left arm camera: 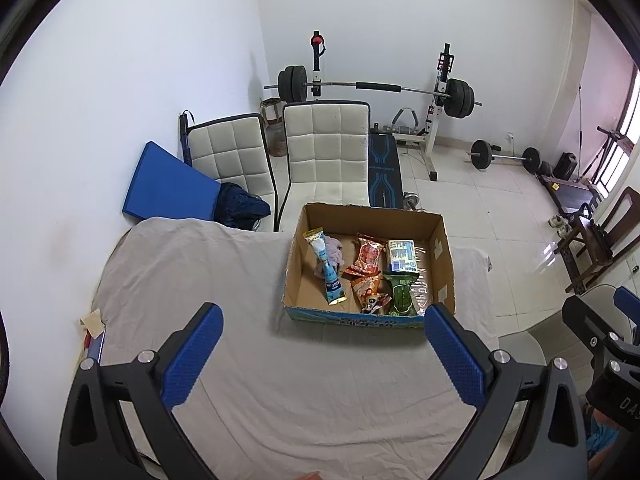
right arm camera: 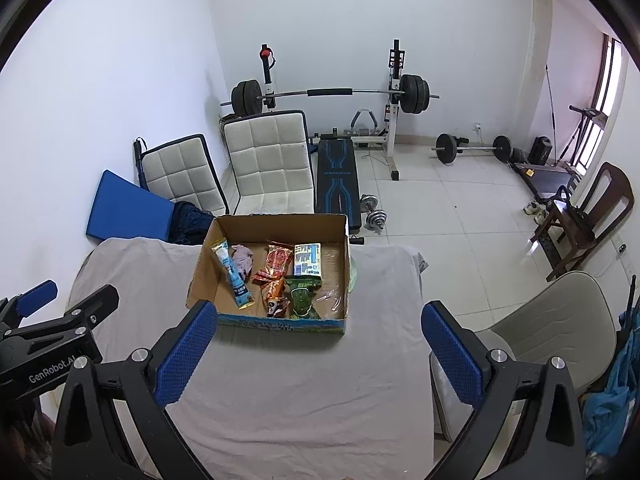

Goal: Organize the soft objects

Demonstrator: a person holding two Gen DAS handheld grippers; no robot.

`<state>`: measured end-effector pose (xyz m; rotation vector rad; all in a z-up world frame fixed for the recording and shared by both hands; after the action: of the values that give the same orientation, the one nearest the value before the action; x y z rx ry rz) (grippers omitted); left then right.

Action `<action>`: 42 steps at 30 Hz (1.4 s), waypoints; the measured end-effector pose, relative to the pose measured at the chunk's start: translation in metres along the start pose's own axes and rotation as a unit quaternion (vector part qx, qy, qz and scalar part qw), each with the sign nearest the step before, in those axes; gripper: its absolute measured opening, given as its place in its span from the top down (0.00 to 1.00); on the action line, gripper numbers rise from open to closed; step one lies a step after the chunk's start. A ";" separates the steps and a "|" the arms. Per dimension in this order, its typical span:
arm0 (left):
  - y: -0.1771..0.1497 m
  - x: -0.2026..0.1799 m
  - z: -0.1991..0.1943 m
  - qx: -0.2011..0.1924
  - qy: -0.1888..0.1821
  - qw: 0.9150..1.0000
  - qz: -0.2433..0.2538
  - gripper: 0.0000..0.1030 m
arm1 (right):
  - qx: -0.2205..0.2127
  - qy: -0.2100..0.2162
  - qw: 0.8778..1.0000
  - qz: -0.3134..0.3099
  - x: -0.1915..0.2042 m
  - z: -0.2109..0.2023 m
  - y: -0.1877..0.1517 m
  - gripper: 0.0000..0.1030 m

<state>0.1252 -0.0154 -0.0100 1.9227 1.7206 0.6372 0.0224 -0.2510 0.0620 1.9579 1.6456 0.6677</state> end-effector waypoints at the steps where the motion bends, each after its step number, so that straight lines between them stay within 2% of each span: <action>1: 0.000 0.000 0.000 0.001 0.000 1.000 -0.001 0.00 | 0.000 0.000 1.000 0.000 0.000 0.001 0.001 0.00; 42: 0.005 0.006 0.004 0.003 0.004 1.000 -0.001 0.00 | 0.000 -0.006 1.000 -0.003 0.003 0.019 0.010 0.00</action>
<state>0.1319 -0.0106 -0.0094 1.9250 1.7314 0.6406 0.0421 -0.2510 0.0541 1.9529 1.6431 0.6527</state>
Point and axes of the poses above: each gripper's, at about its wrist camera, not at the fingertips, and z roughly the way its jaws point, x to its left, y to its top, the point moved 3 cm from there along z, roughly the way its jaws point, and after that the axes turned 1 degree about -x, right-handed, at the moved point
